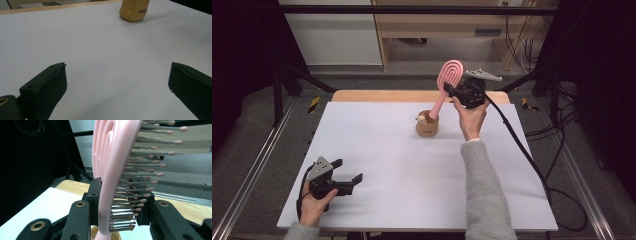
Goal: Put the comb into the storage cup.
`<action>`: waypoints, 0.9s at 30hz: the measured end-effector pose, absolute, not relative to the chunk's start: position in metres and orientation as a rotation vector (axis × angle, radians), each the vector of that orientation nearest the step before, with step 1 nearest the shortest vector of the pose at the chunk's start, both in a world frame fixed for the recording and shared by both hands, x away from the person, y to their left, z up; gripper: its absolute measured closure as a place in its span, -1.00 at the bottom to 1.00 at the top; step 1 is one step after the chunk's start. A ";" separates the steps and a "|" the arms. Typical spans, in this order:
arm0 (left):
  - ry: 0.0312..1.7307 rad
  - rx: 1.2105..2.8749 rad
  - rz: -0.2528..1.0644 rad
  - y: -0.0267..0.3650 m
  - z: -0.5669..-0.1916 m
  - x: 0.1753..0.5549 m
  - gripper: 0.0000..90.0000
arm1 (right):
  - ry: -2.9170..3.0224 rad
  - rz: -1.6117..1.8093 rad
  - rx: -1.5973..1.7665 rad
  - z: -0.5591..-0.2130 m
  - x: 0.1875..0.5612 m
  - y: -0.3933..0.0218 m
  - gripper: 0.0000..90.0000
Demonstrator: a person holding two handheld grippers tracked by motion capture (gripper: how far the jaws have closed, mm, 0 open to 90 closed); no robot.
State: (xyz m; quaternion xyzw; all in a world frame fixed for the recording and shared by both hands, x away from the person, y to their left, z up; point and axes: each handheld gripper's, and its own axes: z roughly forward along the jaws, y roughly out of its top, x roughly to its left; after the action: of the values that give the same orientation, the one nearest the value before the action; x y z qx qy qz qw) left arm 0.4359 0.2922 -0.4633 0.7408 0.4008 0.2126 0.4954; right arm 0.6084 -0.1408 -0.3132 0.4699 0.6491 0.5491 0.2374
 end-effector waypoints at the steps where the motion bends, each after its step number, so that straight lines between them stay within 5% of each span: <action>1: 0.972 1.796 0.515 0.292 -0.463 0.436 -0.96 | 1.777 1.503 1.290 -0.314 0.609 -0.140 0.42; 27: 0.968 1.805 0.514 0.292 -0.464 0.436 -0.96 | 1.815 1.437 1.324 -0.340 0.625 -0.121 0.42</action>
State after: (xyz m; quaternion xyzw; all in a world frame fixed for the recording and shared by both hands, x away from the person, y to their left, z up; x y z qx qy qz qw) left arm 0.4362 0.2919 -0.4642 0.7440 0.3988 0.2117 0.4926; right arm 0.6252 -0.1211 -0.3399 0.4827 0.6614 0.5236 0.2353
